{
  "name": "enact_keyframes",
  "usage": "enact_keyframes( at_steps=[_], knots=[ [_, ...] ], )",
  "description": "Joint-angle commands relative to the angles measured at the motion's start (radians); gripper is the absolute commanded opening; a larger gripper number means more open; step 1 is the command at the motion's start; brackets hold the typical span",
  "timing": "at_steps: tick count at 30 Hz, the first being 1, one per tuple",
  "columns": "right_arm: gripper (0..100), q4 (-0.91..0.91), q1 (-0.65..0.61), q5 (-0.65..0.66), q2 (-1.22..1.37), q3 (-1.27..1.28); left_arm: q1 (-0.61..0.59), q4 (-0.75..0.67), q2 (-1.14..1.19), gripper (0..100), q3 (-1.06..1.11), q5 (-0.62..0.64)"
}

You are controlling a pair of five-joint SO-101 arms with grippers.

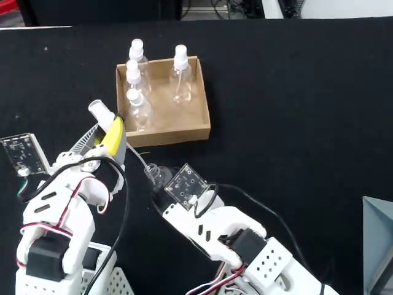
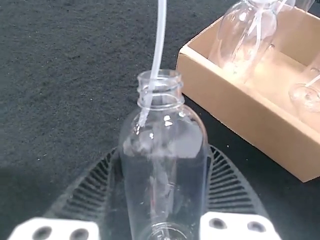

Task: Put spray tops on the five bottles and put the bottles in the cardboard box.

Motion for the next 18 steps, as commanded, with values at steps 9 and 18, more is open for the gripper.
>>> enact_keyframes(
  at_steps=[9, 18],
  knots=[
    [14.9, -0.078, -0.009, -0.011, -0.022, -0.004, 0.117, -0.017, -0.135, 3, 0.104, -0.081],
    [14.9, -0.080, -0.009, -0.011, -0.022, -0.004, 0.122, -0.017, -0.221, 3, 0.159, -0.083]
  ],
)
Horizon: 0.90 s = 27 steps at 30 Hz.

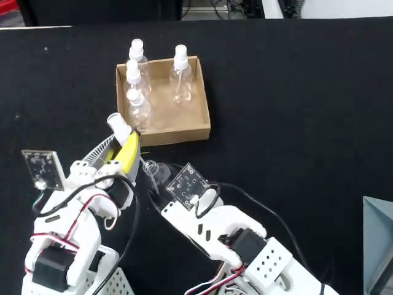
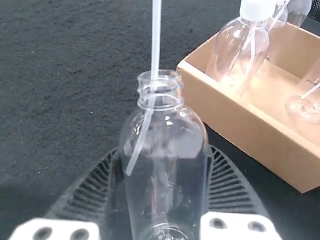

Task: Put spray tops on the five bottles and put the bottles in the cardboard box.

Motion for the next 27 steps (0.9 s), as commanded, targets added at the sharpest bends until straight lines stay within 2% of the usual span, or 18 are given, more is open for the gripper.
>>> enact_keyframes(
  at_steps=[1, 6, 10, 13, 24, 27],
  knots=[
    [14.9, -0.031, -0.009, -0.011, -0.022, -0.005, 0.013, -0.017, -0.023, 3, 0.002, -0.011],
    [14.9, -0.032, -0.009, -0.011, -0.022, -0.012, 0.019, -0.017, -0.028, 3, 0.013, -0.012],
    [14.9, -0.072, -0.008, -0.011, -0.022, -0.005, 0.119, 0.005, -0.028, 3, 0.015, -0.092],
    [14.9, -0.078, -0.008, -0.011, -0.022, -0.005, 0.170, 0.026, -0.029, 3, 0.013, -0.103],
    [14.9, -0.080, 0.014, -0.011, -0.022, -0.015, 0.171, 0.028, -0.029, 3, 0.013, -0.109],
    [14.9, -0.080, 0.064, -0.011, -0.022, -0.027, 0.177, 0.029, -0.029, 3, 0.015, -0.172]
  ],
)
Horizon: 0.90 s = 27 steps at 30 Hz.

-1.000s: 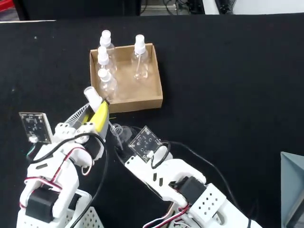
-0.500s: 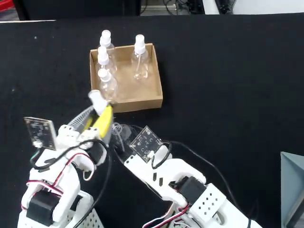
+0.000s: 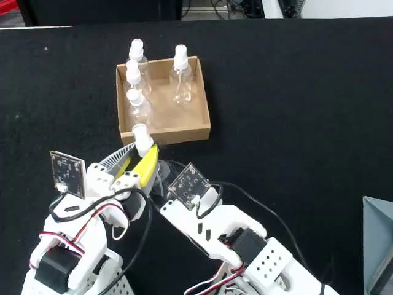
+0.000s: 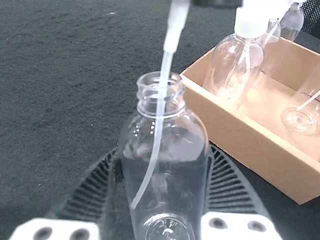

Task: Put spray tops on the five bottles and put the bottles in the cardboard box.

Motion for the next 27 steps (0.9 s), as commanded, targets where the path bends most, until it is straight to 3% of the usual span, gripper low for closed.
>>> enact_keyframes(
  at_steps=[1, 9, 16, 27],
  knots=[
    [14.9, -0.031, 0.074, -0.011, -0.022, -0.027, 0.022, 0.006, -0.008, 3, -0.015, -0.084],
    [14.9, -0.031, 0.075, -0.011, -0.022, -0.028, 0.022, 0.006, -0.002, 3, -0.015, -0.100],
    [14.9, -0.031, 0.075, -0.011, -0.022, -0.028, 0.013, 0.028, -0.005, 20, -0.005, -0.091],
    [14.9, -0.031, 0.075, -0.011, -0.022, -0.021, -0.045, 0.034, -0.008, 21, -0.035, -0.089]
  ],
)
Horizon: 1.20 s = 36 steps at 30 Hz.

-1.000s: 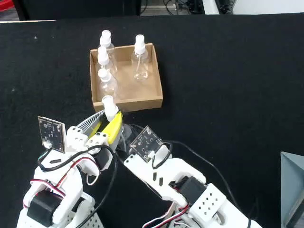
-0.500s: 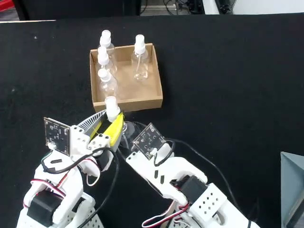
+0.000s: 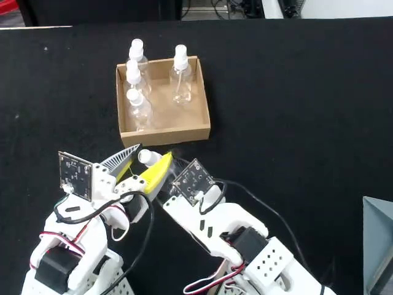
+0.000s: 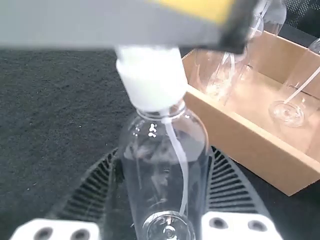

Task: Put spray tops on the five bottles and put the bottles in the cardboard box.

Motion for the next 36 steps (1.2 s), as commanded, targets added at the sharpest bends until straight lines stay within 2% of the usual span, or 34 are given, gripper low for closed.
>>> enact_keyframes(
  at_steps=[1, 5, 13, 21, 36],
  knots=[
    [14.9, -0.031, 0.032, -0.008, -0.022, -0.021, -0.067, 0.009, -0.008, 21, -0.042, 0.005],
    [14.9, -0.031, 0.032, -0.008, -0.022, -0.019, -0.120, 0.009, -0.008, 21, -0.065, 0.060],
    [14.9, -0.025, 0.032, -0.008, -0.022, -0.016, -0.139, 0.011, -0.008, 21, -0.085, 0.064],
    [14.9, -0.031, 0.037, -0.008, -0.022, 0.004, -0.239, 0.025, -0.008, 21, -0.107, 0.123],
    [14.9, -0.023, 0.040, -0.008, -0.022, 0.025, -0.260, 0.014, -0.008, 20, -0.102, 0.084]
  ],
)
